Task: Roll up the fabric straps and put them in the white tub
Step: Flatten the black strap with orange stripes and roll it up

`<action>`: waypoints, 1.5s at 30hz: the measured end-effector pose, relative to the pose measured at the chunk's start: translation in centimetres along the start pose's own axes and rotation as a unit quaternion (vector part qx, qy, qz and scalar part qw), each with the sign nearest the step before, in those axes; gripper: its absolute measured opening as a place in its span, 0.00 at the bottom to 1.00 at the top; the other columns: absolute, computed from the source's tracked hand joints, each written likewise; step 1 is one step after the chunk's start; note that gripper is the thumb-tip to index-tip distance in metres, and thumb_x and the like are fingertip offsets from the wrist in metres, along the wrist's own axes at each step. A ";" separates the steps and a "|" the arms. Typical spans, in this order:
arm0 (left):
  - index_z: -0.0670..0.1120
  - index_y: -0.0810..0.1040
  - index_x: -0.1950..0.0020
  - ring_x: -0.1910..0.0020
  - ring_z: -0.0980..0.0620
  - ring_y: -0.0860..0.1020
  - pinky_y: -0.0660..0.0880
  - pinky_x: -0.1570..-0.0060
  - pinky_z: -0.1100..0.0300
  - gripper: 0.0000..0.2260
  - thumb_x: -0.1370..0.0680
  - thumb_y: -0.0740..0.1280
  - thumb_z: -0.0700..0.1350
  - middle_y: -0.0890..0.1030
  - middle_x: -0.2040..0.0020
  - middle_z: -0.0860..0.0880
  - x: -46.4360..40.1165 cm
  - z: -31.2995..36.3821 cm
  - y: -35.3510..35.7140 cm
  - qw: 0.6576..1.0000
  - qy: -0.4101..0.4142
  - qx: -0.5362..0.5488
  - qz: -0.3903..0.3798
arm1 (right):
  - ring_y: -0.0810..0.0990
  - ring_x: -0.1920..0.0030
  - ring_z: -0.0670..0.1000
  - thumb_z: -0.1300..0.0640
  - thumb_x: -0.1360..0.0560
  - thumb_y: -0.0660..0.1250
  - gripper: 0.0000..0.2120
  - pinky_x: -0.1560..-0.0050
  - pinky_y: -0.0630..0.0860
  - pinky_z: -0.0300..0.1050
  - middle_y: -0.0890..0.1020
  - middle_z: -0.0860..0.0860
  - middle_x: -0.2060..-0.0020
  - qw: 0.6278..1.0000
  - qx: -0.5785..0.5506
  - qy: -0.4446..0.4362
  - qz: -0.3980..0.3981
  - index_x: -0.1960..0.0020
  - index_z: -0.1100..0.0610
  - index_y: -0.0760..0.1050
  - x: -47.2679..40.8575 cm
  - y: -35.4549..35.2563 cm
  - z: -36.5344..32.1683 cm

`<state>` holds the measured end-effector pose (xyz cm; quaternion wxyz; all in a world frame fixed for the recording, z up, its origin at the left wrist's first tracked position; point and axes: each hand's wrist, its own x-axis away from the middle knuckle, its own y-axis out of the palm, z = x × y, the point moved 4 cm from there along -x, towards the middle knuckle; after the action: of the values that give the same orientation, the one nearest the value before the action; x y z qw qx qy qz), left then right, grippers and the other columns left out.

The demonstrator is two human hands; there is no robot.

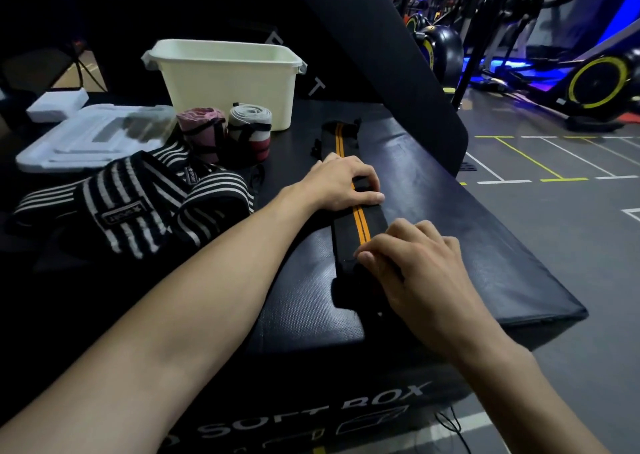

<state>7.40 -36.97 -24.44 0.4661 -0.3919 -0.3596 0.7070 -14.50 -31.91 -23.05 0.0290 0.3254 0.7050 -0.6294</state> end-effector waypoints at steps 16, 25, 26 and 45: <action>0.60 0.85 0.53 0.45 0.54 0.72 0.68 0.40 0.50 0.13 0.28 0.73 0.67 0.79 0.47 0.59 -0.3 1.2 -0.7 0.991 0.075 -0.072 0.088 | 0.77 0.43 0.49 0.48 0.29 0.74 0.16 0.47 0.71 0.51 0.78 0.43 0.42 0.992 -0.017 -0.113 0.053 0.42 0.48 0.79 2.9 -0.4 0.3; 0.62 0.80 0.34 0.26 0.58 0.69 0.59 0.22 0.50 0.28 0.29 0.69 0.73 0.73 0.27 0.60 0.5 0.5 -0.9 0.994 0.042 -0.014 -0.096 | 0.79 0.42 0.50 0.48 0.29 0.71 0.21 0.49 0.71 0.48 0.81 0.44 0.41 0.995 0.009 -0.093 0.036 0.37 0.49 0.80 1.0 0.7 0.8; 0.63 0.76 0.30 0.21 0.57 0.61 0.50 0.19 0.47 0.32 0.30 0.68 0.75 0.67 0.21 0.59 0.7 0.3 -0.7 0.990 0.035 -0.023 -0.133 | 0.79 0.42 0.50 0.48 0.29 0.71 0.21 0.49 0.72 0.49 0.82 0.44 0.42 0.994 0.015 -0.097 0.039 0.37 0.49 0.80 0.9 0.7 0.8; 0.62 0.78 0.30 0.18 0.49 0.55 0.40 0.23 0.34 0.23 0.24 0.69 0.66 0.66 0.20 0.55 0.3 -0.6 0.1 0.993 0.032 0.016 -0.112 | 0.71 0.58 0.43 0.44 0.23 0.70 0.13 0.53 0.71 0.49 0.84 0.41 0.54 0.989 -0.085 -0.044 -0.113 0.42 0.39 0.70 -0.4 -1.4 1.0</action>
<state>7.85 -36.60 -24.86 0.5597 -0.3647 -0.3749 0.6428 -15.29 -32.95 -21.86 0.0162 0.2126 0.7862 -0.5801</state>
